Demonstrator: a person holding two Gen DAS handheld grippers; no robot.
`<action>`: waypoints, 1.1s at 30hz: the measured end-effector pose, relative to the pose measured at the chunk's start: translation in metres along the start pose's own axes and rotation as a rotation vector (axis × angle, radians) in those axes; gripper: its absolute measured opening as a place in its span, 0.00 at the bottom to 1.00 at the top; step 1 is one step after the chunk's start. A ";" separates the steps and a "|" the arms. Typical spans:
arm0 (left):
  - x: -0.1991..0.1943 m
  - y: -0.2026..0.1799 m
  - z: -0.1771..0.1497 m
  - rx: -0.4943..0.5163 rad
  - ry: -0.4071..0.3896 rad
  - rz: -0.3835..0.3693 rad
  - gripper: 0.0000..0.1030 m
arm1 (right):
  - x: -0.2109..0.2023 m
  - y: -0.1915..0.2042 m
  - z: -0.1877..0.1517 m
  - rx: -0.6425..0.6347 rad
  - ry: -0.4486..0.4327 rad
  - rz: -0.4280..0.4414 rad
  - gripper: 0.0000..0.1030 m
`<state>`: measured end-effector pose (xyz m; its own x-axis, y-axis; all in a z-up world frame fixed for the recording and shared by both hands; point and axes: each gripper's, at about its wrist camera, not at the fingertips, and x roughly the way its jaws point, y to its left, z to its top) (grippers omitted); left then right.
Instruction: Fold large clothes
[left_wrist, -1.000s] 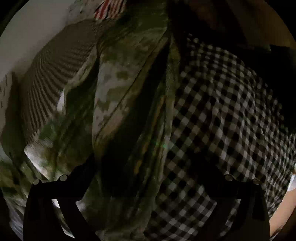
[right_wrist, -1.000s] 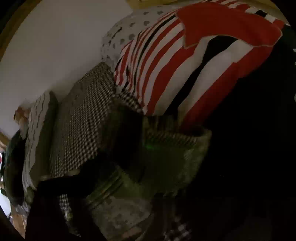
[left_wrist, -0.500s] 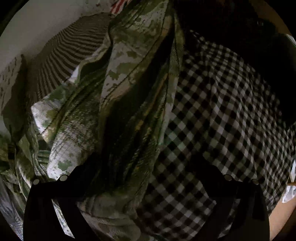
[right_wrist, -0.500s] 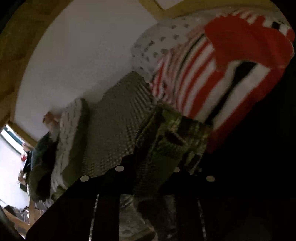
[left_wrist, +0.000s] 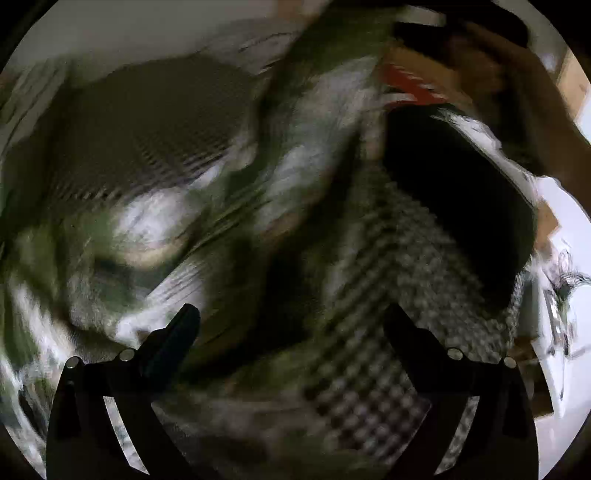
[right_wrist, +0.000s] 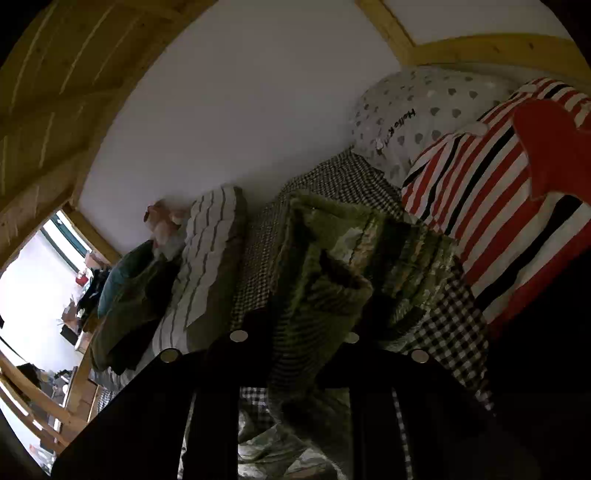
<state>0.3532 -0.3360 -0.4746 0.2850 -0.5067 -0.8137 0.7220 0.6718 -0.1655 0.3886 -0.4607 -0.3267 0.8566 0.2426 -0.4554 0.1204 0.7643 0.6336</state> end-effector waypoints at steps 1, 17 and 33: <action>0.009 -0.012 0.001 0.055 0.042 0.045 0.95 | 0.000 -0.001 -0.001 0.000 -0.001 -0.004 0.16; 0.042 -0.005 0.006 0.016 0.128 0.107 0.28 | -0.007 -0.024 -0.006 0.045 -0.005 -0.033 0.16; -0.072 0.087 -0.019 -0.212 -0.066 0.104 0.10 | -0.007 0.049 -0.004 -0.034 0.000 0.091 0.16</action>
<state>0.3833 -0.2311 -0.4409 0.3968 -0.4585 -0.7952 0.5401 0.8171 -0.2016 0.3861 -0.4222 -0.2949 0.8634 0.3121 -0.3965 0.0247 0.7588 0.6509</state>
